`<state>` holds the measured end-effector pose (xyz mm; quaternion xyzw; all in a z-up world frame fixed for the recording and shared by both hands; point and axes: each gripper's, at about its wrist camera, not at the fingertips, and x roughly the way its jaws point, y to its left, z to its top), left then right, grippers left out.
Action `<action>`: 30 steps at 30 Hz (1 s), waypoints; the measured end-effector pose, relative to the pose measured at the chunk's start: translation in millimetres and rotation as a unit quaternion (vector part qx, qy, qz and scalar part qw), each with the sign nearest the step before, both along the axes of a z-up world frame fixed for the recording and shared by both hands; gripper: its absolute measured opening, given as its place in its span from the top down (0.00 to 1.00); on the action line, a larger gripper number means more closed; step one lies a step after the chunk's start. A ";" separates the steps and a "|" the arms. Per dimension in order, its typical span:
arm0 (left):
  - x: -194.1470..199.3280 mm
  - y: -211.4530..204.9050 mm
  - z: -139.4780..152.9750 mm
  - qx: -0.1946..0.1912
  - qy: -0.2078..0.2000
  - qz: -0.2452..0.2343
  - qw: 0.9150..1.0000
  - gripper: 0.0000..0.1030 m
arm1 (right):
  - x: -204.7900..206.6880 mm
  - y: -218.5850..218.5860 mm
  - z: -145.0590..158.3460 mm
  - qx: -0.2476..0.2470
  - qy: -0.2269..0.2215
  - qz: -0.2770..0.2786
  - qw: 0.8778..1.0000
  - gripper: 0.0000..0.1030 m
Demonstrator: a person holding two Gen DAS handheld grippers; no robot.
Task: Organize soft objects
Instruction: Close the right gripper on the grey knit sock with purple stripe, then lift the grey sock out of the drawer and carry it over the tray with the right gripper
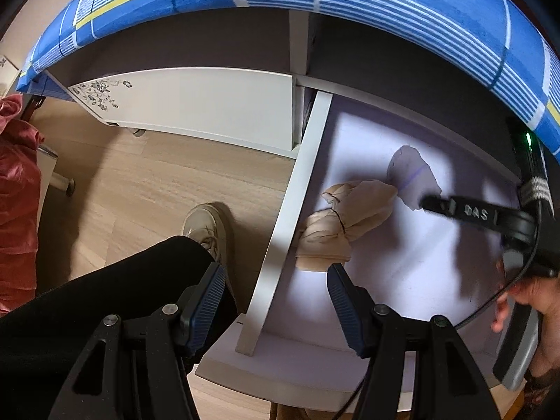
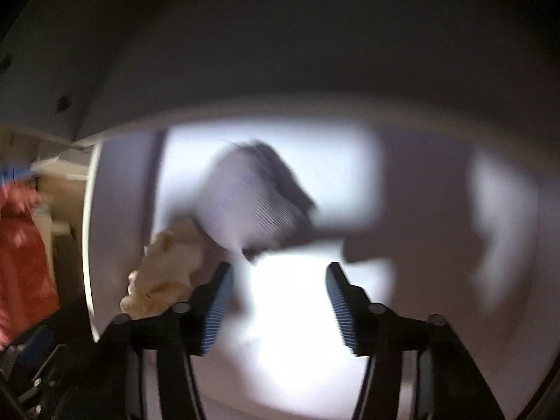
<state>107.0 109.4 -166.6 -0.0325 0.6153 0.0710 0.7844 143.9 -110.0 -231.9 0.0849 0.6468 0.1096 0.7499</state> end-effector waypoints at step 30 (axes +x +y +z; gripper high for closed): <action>5.4 -17.4 -3.9 -0.009 0.009 -0.015 1.000 0.40 | 70.9 -50.3 -10.0 -0.039 0.051 0.072 0.995 0.44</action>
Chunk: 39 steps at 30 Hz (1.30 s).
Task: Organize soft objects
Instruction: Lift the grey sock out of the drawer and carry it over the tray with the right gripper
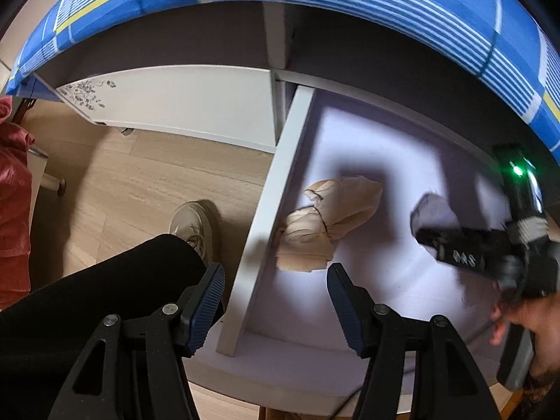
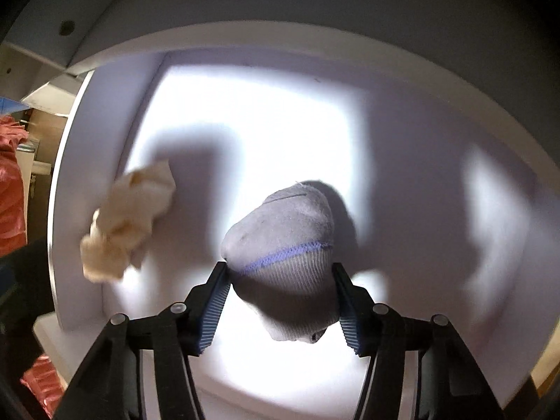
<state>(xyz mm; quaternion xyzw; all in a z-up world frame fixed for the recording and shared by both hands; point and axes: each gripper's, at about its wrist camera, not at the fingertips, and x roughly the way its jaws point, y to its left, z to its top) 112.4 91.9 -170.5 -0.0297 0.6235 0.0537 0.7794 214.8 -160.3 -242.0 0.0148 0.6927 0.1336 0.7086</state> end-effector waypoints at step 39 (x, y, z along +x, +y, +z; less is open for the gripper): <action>2.9 -33.8 -10.2 0.028 0.016 -0.057 0.998 0.40 | -135.5 -40.0 270.3 0.088 -0.225 0.026 0.970 0.46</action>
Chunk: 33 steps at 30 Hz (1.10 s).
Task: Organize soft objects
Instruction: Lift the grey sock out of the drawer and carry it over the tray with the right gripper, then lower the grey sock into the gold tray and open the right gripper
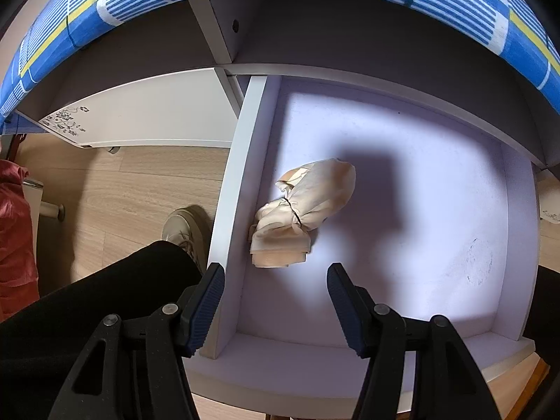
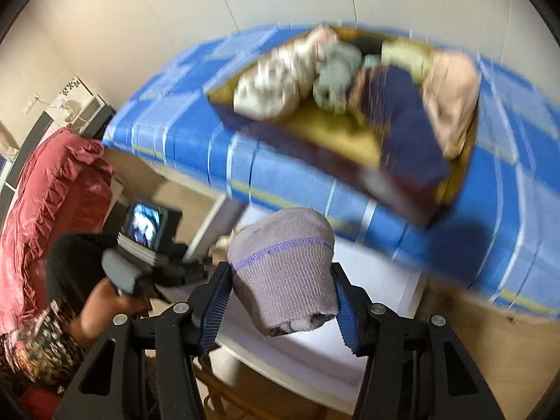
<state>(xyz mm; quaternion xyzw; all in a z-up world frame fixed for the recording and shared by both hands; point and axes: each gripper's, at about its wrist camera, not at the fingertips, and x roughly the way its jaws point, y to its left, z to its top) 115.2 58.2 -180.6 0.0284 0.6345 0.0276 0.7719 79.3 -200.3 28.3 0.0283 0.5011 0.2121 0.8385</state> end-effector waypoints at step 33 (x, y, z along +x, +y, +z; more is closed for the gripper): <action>-0.9 -1.9 5.0 -0.021 -0.007 -0.003 1.000 0.40 | 175.6 -30.6 58.4 -0.076 -0.057 -0.111 0.989 0.46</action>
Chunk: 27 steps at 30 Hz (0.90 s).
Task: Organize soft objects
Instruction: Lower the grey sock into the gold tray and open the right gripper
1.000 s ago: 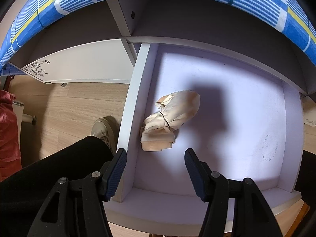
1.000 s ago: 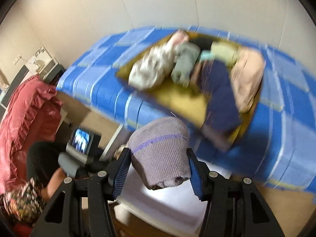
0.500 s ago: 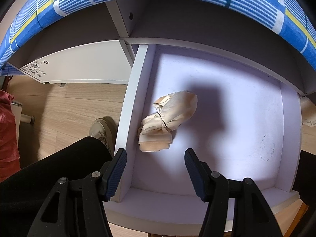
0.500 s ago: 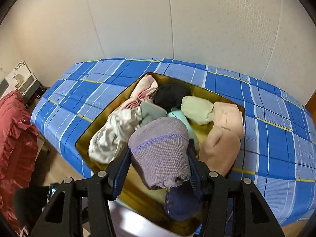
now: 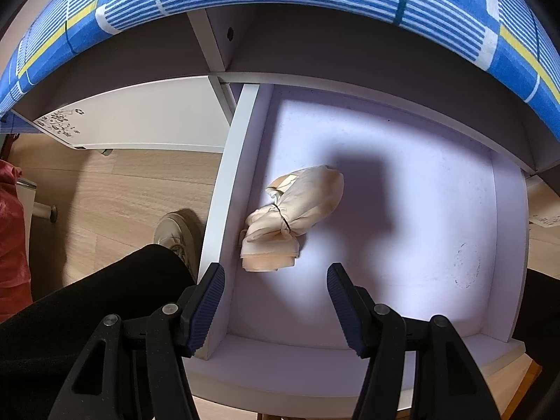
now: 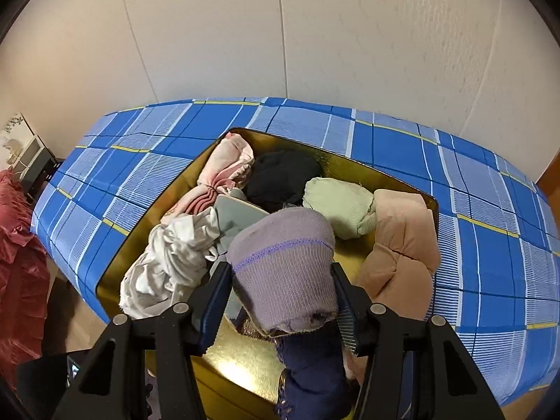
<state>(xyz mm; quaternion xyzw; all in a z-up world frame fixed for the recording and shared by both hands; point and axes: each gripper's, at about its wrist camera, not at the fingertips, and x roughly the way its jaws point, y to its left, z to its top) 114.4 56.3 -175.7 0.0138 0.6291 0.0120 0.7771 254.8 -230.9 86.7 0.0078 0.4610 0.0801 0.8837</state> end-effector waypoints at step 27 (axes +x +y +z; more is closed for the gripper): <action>0.8 -5.5 -3.8 0.000 0.004 -0.010 1.000 0.40 | -13.7 -19.6 -12.1 0.039 -0.010 -0.011 0.999 0.39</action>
